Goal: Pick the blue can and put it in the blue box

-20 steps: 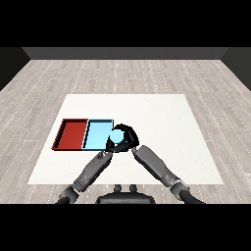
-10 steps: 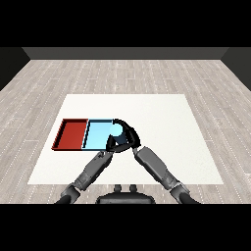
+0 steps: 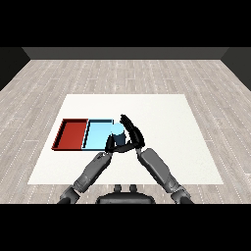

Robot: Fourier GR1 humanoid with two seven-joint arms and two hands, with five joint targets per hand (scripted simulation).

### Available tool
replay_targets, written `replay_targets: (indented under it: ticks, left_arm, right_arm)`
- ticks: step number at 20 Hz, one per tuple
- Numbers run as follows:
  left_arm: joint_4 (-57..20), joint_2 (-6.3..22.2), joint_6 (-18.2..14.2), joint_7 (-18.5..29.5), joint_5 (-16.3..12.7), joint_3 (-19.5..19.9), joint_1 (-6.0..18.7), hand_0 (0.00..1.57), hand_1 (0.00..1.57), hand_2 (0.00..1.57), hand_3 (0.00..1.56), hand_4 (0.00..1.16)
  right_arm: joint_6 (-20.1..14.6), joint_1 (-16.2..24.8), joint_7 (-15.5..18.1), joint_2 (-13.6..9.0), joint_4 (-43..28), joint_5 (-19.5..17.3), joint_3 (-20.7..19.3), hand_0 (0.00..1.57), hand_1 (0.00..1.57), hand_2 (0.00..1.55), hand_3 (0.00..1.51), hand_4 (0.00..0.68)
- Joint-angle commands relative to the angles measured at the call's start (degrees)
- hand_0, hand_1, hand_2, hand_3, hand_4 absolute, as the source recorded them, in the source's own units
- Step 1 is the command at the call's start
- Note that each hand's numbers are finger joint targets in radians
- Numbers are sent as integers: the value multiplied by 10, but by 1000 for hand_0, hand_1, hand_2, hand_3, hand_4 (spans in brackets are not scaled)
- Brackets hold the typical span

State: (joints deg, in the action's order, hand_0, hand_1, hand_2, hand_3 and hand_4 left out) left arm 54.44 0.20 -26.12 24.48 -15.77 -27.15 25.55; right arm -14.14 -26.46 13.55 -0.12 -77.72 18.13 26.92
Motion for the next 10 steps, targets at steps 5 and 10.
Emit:
replay_targets:
  ticks: [5,10]
  left_arm:
    - [36,11,1,-17,49,27,-25,1571,1571,1571,1503,1128]
    - [-17,6,1,-31,73,59,30,1571,1571,1571,1493,1126]
  right_arm:
    - [50,55,-38,-36,-96,13,-70,0,0,0,0,0]
    - [36,145,-6,-43,-165,-12,-69,0,0,0,0,0]
